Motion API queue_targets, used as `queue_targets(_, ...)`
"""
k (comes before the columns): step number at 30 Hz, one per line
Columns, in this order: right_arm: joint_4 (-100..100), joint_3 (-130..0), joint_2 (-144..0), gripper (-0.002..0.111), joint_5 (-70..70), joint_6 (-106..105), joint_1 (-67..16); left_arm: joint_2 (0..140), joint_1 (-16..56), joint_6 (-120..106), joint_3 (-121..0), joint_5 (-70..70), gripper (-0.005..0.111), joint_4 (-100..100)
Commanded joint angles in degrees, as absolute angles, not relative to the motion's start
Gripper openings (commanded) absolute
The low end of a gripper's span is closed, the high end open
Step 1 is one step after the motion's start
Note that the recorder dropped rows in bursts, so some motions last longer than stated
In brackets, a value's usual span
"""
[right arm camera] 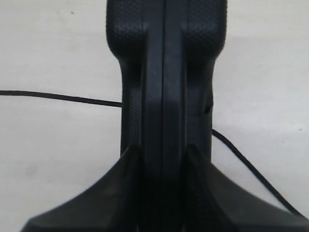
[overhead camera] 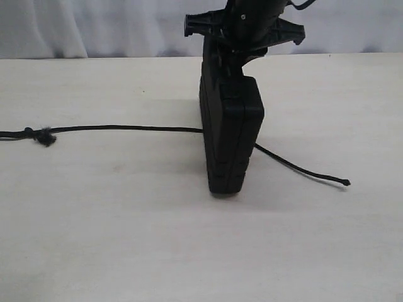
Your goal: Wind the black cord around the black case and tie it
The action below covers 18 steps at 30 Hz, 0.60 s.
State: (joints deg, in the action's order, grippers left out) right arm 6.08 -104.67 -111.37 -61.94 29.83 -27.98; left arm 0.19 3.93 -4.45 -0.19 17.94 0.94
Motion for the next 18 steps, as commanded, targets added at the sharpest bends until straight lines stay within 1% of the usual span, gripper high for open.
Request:
queue_targets(1,17.61,-105.24,-109.94,0.004,-61.2,37.97,-32.15,0.0,3.71,-4.42,0.0,17.49,0.0,0.87)
queue_targets(13,17.13,-105.24,-110.17,0.005,-62.92,38.54,-31.81,0.0,3.71,-4.42,0.0,17.49,0.0,0.87)
queue_targets(16,17.13,-105.24,-110.45,0.012,-63.34,38.54,-31.79,0.0,3.71,-4.42,0.0,17.49,0.0,0.87)
queue_targets(18,17.24,-105.24,-110.45,0.019,-63.23,38.41,-31.79,0.0,3.71,-4.42,0.0,17.49,0.0,0.87)
